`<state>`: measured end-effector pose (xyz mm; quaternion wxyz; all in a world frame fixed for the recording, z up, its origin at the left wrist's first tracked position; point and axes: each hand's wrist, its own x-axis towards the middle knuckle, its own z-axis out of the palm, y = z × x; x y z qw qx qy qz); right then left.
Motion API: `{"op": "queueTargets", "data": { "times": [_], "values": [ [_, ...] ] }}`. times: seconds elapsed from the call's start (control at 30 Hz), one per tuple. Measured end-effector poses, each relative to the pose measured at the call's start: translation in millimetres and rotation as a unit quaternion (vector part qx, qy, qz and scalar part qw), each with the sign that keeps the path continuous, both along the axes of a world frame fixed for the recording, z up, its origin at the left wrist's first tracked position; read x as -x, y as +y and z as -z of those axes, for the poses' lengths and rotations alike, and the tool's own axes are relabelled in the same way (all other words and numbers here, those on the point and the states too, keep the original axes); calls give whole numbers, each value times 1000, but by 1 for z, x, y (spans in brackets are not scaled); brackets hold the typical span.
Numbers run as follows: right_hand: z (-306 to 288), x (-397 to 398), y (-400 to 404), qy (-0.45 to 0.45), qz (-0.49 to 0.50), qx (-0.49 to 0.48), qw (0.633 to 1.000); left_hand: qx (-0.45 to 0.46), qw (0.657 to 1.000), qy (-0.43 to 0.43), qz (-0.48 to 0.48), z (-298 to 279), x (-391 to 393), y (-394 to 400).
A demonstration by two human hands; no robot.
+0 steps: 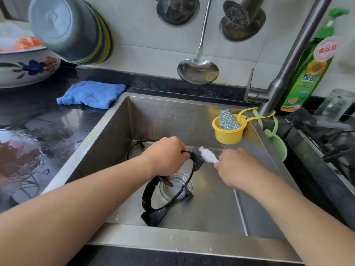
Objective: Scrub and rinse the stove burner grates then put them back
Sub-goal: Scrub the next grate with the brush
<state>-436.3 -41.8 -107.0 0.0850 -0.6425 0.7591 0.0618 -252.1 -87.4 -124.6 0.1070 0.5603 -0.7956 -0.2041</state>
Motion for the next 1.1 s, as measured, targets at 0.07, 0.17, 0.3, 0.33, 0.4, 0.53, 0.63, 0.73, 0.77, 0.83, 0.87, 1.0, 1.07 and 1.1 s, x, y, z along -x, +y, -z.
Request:
{"op": "queueTargets", "data": {
  "times": [0.07, 0.17, 0.3, 0.33, 0.4, 0.53, 0.63, 0.73, 0.77, 0.83, 0.87, 1.0, 1.07, 1.1],
  "values": [
    [2, -6, 11, 22, -9, -48, 999, -4, 1000, 1, -12, 1, -3, -2],
    [5, -11, 11, 40, -18, -41, 998, -27, 999, 17, -20, 1, -5, -5],
    [-8, -1, -16, -45, 14, 110, 993, -44, 998, 29, -24, 4, -4, -7],
    [-6, -2, -20, -52, 1, 112, 992, -49, 998, 32, -28, 5, -4, -8],
    [4, -11, -20, -34, -33, 58, 997, -51, 997, 37, -39, 5, -5, -10],
    [24, -23, -5, 19, -65, -38, 997, -74, 994, 54, -57, 5, -7, -10],
    [16, -23, -3, 9, -50, -17, 999, -87, 992, 63, -60, 3, -6, -9],
    [8, -23, -10, -22, -11, 43, 999, -93, 991, 73, -66, 3, -5, -10],
    [8, -24, -10, -24, -14, 46, 999, -98, 989, 80, -69, 4, -6, -9],
    [12, -28, -5, -23, -33, 25, 999, -105, 987, 89, -77, 5, -5, -7],
    [14, -27, -2, -26, -36, 14, 999, -104, 988, 88, -75, 4, -4, -7],
    [7, -24, -5, -52, -12, 43, 998, -106, 987, 96, -77, 2, -3, -5],
    [8, -26, -1, -53, -25, 26, 998, -103, 987, 92, -77, 1, -2, -5],
    [11, -28, 2, -50, -35, 6, 998, -101, 988, 89, -77, 2, -2, -4]
  ]
}}
